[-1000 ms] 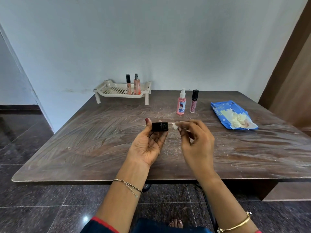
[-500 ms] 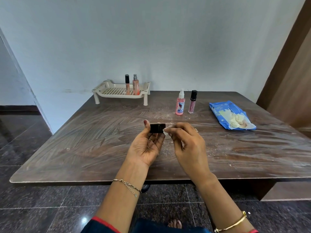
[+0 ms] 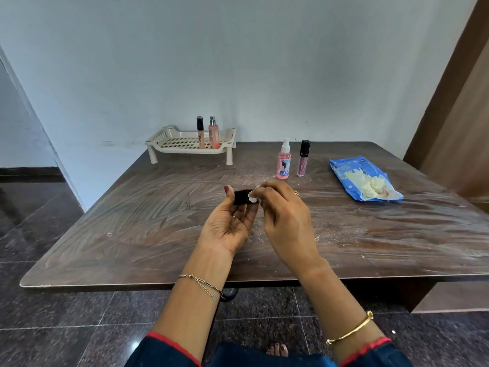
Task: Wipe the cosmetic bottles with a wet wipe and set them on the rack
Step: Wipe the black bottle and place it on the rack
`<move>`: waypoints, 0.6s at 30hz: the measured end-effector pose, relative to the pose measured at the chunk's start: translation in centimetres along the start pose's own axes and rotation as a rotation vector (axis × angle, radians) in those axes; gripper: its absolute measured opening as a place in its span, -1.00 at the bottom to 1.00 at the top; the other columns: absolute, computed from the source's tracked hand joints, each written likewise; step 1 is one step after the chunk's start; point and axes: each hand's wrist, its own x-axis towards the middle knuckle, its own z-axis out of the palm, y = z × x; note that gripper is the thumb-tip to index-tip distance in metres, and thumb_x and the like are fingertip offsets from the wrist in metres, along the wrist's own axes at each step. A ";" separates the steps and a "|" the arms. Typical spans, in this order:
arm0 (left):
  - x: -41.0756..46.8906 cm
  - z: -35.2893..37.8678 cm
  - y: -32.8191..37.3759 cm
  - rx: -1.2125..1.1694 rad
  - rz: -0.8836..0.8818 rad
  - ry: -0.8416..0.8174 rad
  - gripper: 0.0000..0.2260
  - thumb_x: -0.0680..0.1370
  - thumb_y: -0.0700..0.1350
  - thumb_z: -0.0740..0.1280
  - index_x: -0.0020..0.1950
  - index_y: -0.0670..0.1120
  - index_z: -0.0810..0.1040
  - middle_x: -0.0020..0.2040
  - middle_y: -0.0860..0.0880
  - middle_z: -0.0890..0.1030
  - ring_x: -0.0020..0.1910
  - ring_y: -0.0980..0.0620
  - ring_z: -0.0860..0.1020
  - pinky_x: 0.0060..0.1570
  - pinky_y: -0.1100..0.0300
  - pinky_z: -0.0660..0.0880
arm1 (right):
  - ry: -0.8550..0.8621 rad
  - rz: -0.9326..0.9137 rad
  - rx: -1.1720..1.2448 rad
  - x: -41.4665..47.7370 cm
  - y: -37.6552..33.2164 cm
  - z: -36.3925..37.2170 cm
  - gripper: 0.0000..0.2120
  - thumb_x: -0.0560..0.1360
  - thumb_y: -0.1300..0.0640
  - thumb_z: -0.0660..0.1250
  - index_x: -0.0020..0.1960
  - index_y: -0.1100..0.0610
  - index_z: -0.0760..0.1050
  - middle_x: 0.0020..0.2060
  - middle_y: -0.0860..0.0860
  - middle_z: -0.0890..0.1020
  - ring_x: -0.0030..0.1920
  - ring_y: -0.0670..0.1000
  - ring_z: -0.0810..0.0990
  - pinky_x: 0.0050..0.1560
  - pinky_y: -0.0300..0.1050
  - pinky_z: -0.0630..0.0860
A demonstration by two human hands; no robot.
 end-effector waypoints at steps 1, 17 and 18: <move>0.0 0.0 0.1 -0.007 -0.001 0.009 -0.67 0.51 -0.04 0.36 0.07 -0.31 0.50 -0.10 -0.22 0.62 -0.24 -0.12 0.68 -0.36 0.09 0.63 | -0.004 0.003 -0.005 0.1 0.2 0.0 -0.77 0.43 0.40 0.37 0.04 0.20 0.59 0.03 0.05 0.58 -0.02 0.03 0.58 -0.07 -0.06 0.58; 2.3 1.4 5.4 0.083 0.161 0.109 -0.72 0.49 -0.10 0.39 0.06 -0.25 0.44 -0.03 -0.26 0.59 -0.08 -0.22 0.60 -0.12 -0.12 0.62 | -0.249 0.492 0.374 5.9 2.3 1.7 -0.87 0.49 0.26 0.38 -0.05 0.05 0.60 -0.12 -0.14 0.63 -0.14 -0.19 0.57 -0.18 -0.43 0.44; 2.8 1.6 6.2 0.129 0.188 0.125 -0.73 0.49 -0.12 0.38 0.07 -0.24 0.43 -0.02 -0.26 0.58 -0.05 -0.23 0.60 -0.05 -0.14 0.59 | -0.259 0.492 0.367 6.5 2.4 2.1 -0.88 0.49 0.25 0.38 -0.05 0.06 0.61 -0.13 -0.14 0.63 -0.15 -0.19 0.57 -0.20 -0.43 0.43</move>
